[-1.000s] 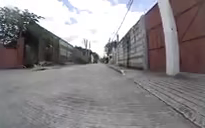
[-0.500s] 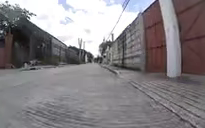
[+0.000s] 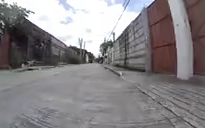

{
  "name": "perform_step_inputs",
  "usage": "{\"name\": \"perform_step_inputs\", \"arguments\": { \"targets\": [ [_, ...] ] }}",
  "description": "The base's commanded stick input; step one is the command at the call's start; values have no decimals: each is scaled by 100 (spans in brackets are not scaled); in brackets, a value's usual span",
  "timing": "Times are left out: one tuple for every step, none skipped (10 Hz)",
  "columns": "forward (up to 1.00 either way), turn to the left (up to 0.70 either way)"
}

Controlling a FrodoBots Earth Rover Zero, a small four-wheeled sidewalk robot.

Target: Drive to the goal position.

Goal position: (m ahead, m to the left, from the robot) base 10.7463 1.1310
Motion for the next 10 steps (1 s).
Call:
{"name": "perform_step_inputs", "arguments": {
  "targets": [
    [100, 0],
    [100, 0],
    [100, 0],
    [100, 0],
    [100, 0],
    [100, 0],
    [100, 0],
    [100, 0],
    [100, 0],
    [100, 0]
  ]
}}
